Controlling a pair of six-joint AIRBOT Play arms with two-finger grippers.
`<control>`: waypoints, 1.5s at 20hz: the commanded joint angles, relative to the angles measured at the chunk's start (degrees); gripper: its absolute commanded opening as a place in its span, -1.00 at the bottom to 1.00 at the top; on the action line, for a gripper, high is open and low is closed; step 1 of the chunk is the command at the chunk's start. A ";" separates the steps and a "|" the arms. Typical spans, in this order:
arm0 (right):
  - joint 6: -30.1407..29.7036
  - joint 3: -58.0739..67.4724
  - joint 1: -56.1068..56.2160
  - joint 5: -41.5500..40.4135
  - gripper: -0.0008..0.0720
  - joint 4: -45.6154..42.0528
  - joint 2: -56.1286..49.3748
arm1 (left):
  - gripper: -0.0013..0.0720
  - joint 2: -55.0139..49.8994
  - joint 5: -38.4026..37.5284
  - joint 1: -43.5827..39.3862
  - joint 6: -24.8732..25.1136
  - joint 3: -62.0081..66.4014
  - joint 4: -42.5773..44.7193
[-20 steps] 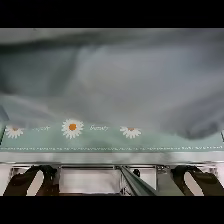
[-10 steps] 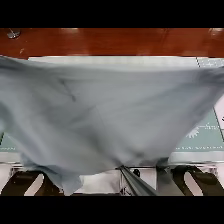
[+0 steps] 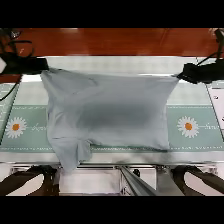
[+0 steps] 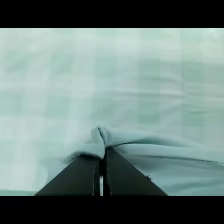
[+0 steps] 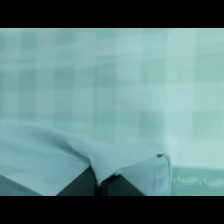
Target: Fold the shirts.
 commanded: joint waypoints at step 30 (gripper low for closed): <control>-3.32 -3.50 -2.99 14.88 0.72 -0.39 -13.75 | 0.96 -14.12 -29.97 9.66 19.28 -3.93 -14.53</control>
